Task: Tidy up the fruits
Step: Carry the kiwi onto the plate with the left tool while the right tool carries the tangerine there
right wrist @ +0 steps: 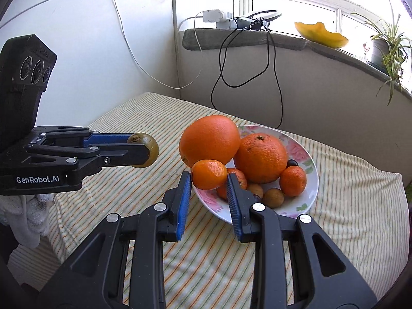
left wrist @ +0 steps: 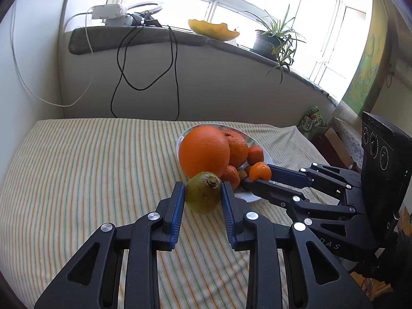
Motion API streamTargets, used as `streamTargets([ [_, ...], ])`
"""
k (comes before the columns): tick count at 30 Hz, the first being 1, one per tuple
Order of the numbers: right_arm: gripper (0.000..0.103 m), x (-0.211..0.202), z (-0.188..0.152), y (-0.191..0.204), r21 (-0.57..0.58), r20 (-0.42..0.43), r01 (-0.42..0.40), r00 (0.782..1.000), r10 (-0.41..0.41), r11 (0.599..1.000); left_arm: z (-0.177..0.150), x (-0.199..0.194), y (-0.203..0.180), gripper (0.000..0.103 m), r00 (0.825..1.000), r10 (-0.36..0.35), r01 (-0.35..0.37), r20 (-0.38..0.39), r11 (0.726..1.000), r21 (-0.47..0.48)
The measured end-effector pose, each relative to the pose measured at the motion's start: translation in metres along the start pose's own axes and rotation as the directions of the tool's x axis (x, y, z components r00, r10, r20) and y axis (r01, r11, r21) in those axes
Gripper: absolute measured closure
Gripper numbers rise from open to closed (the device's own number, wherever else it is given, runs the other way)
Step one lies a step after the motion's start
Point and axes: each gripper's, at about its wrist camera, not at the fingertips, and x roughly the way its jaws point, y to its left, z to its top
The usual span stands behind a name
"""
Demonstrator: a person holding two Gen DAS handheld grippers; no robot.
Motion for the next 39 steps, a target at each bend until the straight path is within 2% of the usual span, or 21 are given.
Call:
streamTargets([
  [10,0.074,-0.017,-0.01,-0.035,0.049,0.004,0.03,1.0,-0.031,0.998,0.002,0.016,-0.027,0.076,0.999,-0.035,0.036,-0.017,0.999,0.022],
  [19,0.074,-0.021,-0.011,-0.084,0.141,-0.006,0.045,0.999,-0.045,0.989,0.006,0.035,-0.048,0.076,0.998,-0.054,0.055,-0.033,0.998,0.037],
  [27,0.074,-0.01,-0.004,-0.108,0.169,-0.007,0.042,0.999,-0.041,0.985,0.013,0.049,-0.061,0.076,0.998,-0.048,0.05,-0.04,0.997,0.052],
  [39,0.074,0.022,0.014,-0.131,0.181,-0.03,-0.004,1.0,0.009,0.983,0.022,0.075,-0.079,0.076,0.999,-0.024,0.028,-0.047,0.996,0.086],
])
